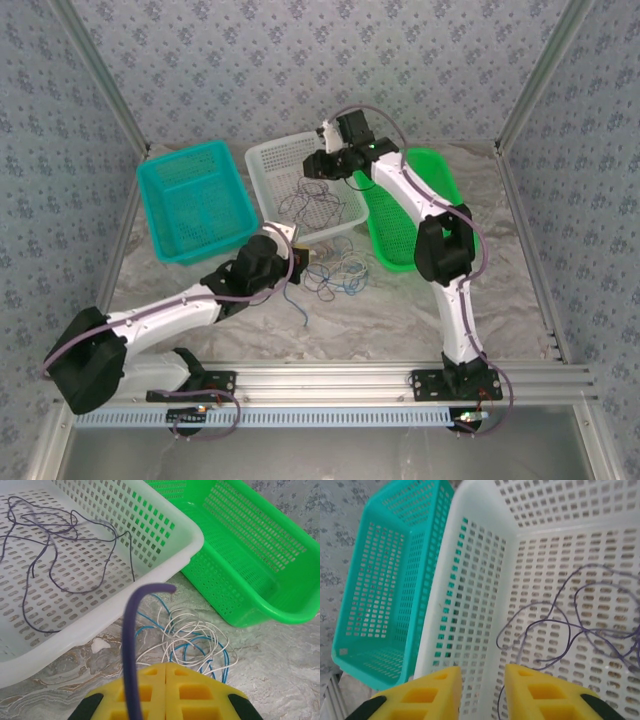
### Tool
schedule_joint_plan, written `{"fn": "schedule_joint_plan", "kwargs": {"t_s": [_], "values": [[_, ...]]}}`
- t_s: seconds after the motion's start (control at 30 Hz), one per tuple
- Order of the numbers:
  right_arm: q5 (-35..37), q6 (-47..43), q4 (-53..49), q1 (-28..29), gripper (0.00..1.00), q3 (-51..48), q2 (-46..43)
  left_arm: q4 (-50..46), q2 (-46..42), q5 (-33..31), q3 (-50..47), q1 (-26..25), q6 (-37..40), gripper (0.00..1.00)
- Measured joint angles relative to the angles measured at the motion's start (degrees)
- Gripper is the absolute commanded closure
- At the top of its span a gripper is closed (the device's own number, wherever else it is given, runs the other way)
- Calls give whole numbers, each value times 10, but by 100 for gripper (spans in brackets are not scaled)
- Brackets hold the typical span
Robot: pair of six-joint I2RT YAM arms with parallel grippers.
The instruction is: Untangle the cables
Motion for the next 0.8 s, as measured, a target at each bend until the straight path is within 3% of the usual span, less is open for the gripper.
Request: {"fn": "schedule_joint_plan", "kwargs": {"t_s": [0.13,0.27,0.4,0.53,0.7,0.8], "values": [[-4,-6,-28,0,35,1,1,-6,-13,-5,-3,0,0,97],[0,-15,-39,0,24,-17,-11,-16,-30,-11,-3,0,0,96],[11,-25,-20,1,24,-107,-83,-27,-53,-18,-3,2,0,96],[40,-40,38,12,29,-273,-226,-37,-66,-21,-1,5,-1,95],[104,-73,110,70,32,-465,-386,-59,-68,-21,13,8,-13,95],[125,-83,145,111,30,-550,-432,-73,-68,-21,28,11,-25,95]]}}
